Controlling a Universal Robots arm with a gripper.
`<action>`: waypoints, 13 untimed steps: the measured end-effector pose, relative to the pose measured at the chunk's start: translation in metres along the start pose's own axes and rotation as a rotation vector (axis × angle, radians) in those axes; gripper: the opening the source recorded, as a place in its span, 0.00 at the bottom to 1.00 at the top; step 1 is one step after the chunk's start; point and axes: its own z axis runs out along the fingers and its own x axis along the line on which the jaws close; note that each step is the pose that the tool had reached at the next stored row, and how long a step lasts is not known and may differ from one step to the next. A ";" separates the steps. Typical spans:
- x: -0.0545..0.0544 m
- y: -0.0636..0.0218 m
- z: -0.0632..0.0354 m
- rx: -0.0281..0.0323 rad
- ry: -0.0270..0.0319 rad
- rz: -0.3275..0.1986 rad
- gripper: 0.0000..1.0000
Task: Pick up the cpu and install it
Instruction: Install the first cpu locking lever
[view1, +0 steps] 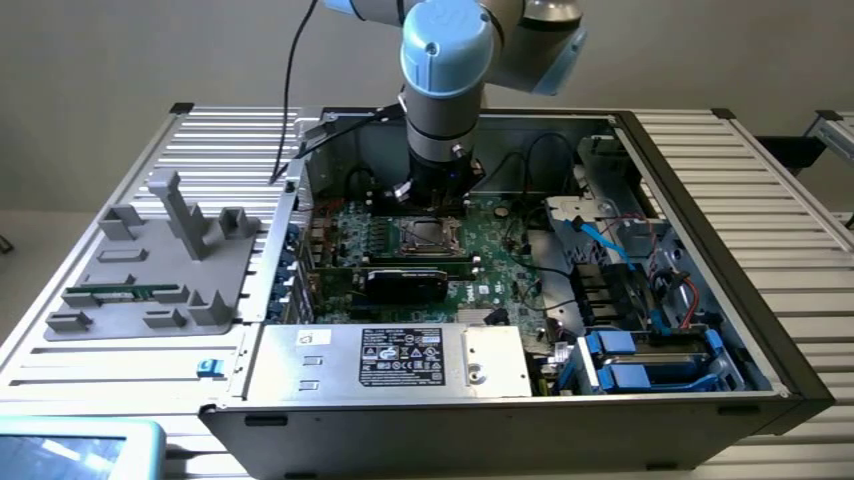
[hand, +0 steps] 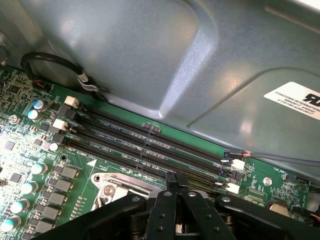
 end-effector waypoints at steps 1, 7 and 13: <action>0.000 -0.0004 -0.0001 -0.0004 0.0000 -0.001 0.09; 0.000 -0.0013 -0.0006 -0.0001 0.0008 -0.002 0.09; -0.001 -0.0017 -0.0005 -0.0008 0.0019 -0.005 0.09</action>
